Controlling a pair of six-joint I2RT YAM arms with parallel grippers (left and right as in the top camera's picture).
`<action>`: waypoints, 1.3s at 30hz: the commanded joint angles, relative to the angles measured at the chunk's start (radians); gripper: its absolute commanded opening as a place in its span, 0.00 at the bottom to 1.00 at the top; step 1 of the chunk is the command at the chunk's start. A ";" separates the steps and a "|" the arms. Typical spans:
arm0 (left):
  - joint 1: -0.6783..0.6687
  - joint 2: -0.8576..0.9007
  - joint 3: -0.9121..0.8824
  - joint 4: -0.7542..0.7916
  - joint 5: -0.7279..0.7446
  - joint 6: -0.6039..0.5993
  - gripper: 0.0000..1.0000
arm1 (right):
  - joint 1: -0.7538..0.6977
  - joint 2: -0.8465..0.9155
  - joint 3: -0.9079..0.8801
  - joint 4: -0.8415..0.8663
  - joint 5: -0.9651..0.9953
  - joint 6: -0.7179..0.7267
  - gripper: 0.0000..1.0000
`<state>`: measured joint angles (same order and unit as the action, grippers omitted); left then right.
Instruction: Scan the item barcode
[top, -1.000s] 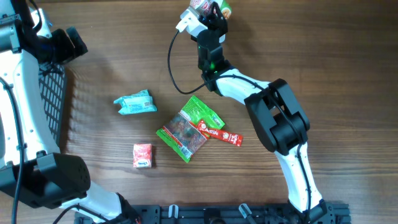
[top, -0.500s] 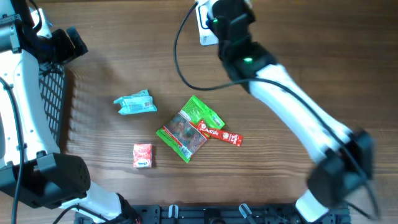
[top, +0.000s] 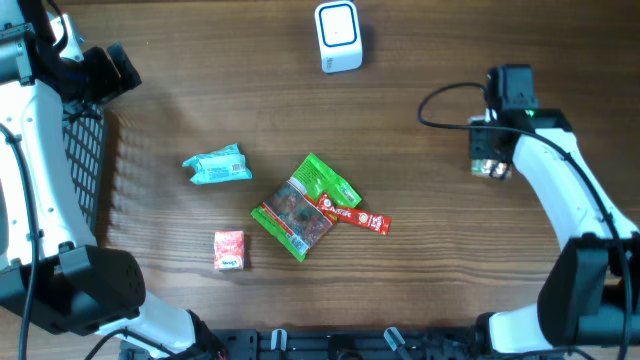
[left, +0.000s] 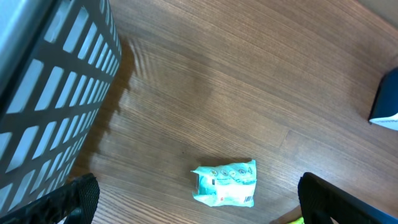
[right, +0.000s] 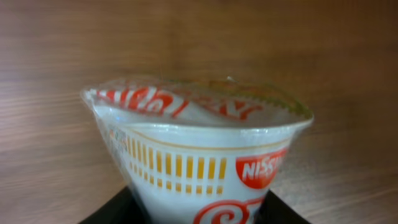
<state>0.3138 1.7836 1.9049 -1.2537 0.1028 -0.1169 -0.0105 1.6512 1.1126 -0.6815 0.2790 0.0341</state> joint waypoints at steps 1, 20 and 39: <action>0.005 0.001 -0.004 0.002 0.012 0.005 1.00 | -0.078 0.050 -0.051 0.072 0.034 0.021 0.34; 0.005 0.001 -0.004 0.002 0.012 0.005 1.00 | 0.235 -0.208 0.188 -0.325 -0.640 -0.105 0.68; 0.005 0.001 -0.004 0.002 0.012 0.005 1.00 | 0.731 0.129 0.041 0.128 -0.303 -0.102 0.75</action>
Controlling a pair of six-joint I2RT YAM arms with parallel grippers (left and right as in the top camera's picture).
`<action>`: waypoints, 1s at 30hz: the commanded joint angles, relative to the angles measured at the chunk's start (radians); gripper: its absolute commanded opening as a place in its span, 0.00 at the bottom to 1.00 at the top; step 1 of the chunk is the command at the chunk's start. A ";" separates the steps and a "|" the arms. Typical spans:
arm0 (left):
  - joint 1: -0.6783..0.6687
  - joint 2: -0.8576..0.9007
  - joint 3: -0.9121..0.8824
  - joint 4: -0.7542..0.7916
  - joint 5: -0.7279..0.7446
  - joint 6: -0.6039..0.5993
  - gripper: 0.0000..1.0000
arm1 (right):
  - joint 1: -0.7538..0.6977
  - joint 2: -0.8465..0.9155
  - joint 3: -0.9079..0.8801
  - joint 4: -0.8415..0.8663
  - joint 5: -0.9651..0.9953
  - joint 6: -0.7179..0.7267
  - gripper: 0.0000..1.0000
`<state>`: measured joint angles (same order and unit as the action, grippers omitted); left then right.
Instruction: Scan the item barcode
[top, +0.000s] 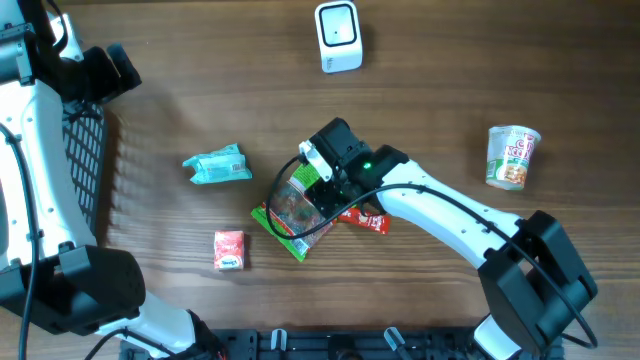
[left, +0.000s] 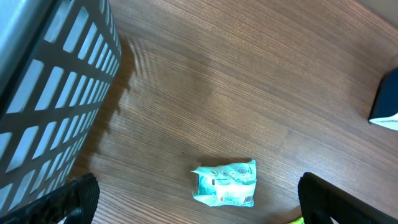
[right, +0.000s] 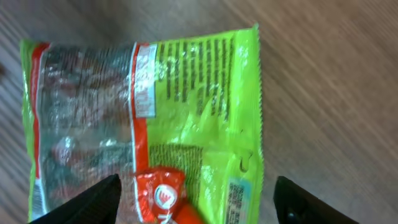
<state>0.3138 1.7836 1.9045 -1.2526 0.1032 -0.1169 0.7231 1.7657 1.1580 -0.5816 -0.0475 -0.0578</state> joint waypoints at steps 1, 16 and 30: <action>0.004 0.001 -0.003 0.000 0.012 0.005 1.00 | -0.003 0.015 -0.005 0.037 0.017 -0.010 0.67; 0.005 0.001 -0.003 0.000 0.012 0.005 1.00 | -0.002 0.019 -0.136 0.072 -0.066 -0.047 0.40; 0.005 0.001 -0.003 0.000 0.012 0.005 1.00 | -0.003 0.015 -0.154 0.043 -0.084 0.000 0.04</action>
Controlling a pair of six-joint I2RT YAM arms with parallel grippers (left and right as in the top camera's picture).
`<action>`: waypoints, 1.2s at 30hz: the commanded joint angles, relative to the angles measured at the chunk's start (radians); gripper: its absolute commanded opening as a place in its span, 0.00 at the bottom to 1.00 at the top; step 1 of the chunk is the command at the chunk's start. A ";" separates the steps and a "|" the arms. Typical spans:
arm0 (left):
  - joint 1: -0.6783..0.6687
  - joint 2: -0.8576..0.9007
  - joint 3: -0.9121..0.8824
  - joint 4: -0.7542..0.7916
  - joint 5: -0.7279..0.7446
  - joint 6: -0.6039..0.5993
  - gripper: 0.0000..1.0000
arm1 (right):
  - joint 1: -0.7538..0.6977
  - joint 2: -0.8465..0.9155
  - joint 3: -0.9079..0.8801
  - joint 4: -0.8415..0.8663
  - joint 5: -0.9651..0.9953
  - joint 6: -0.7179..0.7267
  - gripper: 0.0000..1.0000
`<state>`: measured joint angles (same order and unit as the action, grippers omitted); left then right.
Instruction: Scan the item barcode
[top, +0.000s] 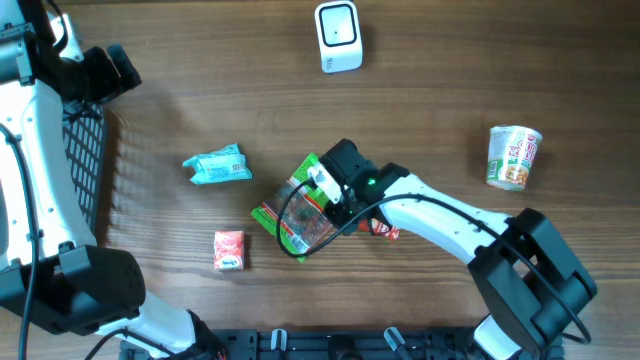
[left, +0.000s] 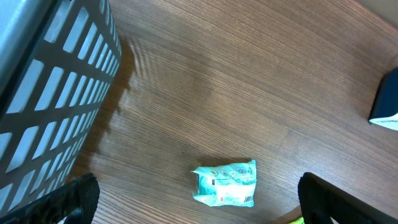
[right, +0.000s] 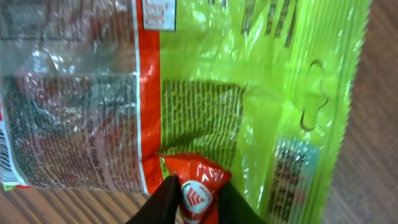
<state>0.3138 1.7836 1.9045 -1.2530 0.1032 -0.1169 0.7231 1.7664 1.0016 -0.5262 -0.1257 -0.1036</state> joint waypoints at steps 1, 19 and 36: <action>0.004 0.001 -0.003 0.001 0.012 0.005 1.00 | -0.004 0.003 0.018 -0.035 -0.006 0.053 0.04; 0.004 0.001 -0.003 0.001 0.012 0.005 1.00 | -0.455 -0.132 0.034 -0.101 -0.434 0.305 0.04; 0.004 0.001 -0.003 0.001 0.012 0.005 1.00 | -0.267 -0.273 0.098 -0.272 0.194 0.287 0.82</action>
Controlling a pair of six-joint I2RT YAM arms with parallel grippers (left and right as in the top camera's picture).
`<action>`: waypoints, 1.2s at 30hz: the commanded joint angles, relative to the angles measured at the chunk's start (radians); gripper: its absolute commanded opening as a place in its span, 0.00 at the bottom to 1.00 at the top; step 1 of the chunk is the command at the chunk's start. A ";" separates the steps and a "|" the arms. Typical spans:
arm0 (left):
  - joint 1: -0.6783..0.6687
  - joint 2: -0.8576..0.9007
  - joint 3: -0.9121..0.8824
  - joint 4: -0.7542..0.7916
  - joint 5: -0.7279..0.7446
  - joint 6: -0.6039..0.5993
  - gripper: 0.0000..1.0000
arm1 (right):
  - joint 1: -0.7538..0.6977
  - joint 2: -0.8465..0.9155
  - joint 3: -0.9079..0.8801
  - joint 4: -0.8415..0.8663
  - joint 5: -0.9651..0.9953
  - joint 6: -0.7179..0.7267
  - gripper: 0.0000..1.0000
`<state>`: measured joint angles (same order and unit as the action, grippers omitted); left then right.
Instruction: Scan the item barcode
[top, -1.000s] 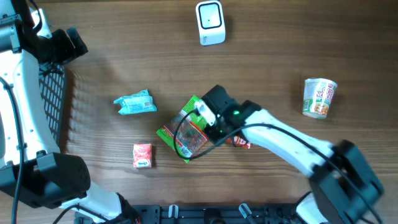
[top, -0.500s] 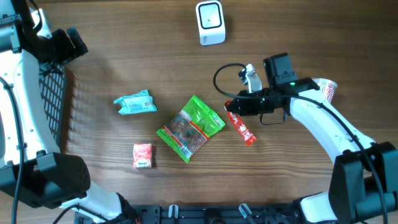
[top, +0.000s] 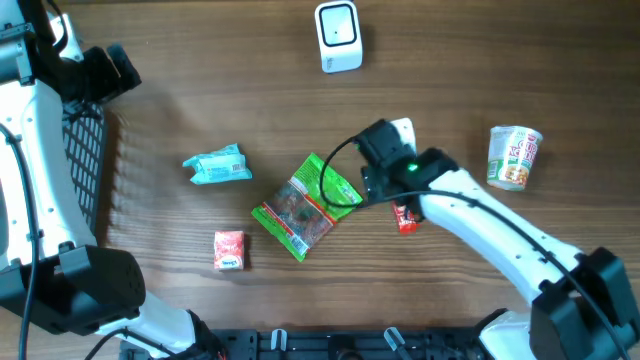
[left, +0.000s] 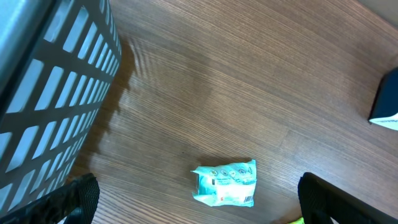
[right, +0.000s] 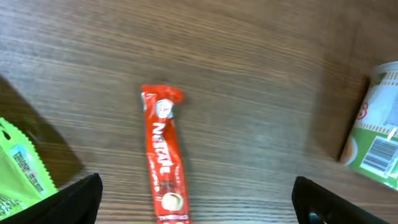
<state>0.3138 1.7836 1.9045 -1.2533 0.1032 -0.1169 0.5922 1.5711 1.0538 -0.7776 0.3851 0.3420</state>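
Note:
A red Nestlé sachet (right: 165, 155) lies flat on the wood, just right of the green snack bag (top: 305, 205), also seen as the red sachet (top: 404, 217) from overhead. My right gripper (right: 199, 208) hangs open above it, its fingertips wide on either side and not touching it. The white scanner (top: 338, 37) stands at the far edge of the table. My left gripper (left: 199, 205) is open at the far left, high over the teal pack (left: 227, 182), holding nothing.
A noodle cup (top: 514, 157) stands at the right, its barcode showing in the right wrist view. A small red box (top: 229, 250) lies near the front left. A grey slatted basket (left: 50, 81) sits at the left edge.
The right gripper was shut on the sachet's end over the green bag. Now it is open, and the sachet lies further right on bare wood, turned, clear of the bag.
First my right gripper was at the right with the noodle cup between its fingers. Then the cup stood alone and the gripper was open over the green bag and sachet. It then pinched the sachet, which now lies free beside the bag. The left arm stayed still.

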 joint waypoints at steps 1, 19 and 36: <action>0.004 0.001 -0.003 0.001 0.012 0.005 1.00 | -0.208 -0.079 0.046 -0.040 -0.437 -0.195 0.61; 0.004 0.001 -0.003 0.001 0.012 0.005 1.00 | -0.426 0.175 -0.219 0.225 -0.871 -0.315 0.04; 0.004 0.001 -0.003 0.001 0.012 0.005 1.00 | 0.082 0.193 -0.107 0.003 0.406 0.191 0.04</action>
<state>0.3138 1.7836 1.9045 -1.2530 0.1032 -0.1169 0.6163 1.6852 0.9581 -0.7986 0.6155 0.4587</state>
